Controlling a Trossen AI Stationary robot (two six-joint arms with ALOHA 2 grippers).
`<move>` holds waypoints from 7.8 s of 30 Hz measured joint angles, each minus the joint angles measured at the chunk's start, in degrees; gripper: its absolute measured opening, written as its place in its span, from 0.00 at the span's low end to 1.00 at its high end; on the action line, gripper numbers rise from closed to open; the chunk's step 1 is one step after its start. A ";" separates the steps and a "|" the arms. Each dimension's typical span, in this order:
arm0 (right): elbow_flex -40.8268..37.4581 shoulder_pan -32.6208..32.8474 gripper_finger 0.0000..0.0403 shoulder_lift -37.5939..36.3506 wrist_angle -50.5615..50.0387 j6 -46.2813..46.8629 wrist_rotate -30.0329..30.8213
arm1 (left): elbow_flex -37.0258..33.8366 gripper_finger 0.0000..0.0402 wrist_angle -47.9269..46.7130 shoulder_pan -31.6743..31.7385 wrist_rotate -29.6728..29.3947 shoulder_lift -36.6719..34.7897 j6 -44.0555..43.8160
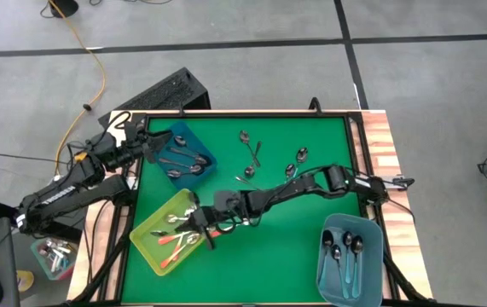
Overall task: Sort silverware by color (type)
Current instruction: Put the orange spoon into the green bin, then put the black spoon into the dark blue bin
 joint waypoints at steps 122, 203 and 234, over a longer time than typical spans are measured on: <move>-40.59 -2.60 0.34 -49.45 -32.26 14.27 41.93 | 0.00 0.27 16.78 -3.32 16.54 -0.54 -4.97; -49.51 -9.10 0.11 -26.39 -27.50 19.65 32.48 | 0.00 0.27 -3.33 -3.34 3.86 -12.87 8.36; -45.82 -5.59 0.02 -37.15 -25.08 23.57 31.93 | 0.00 0.27 -4.09 -3.34 3.37 -12.87 7.76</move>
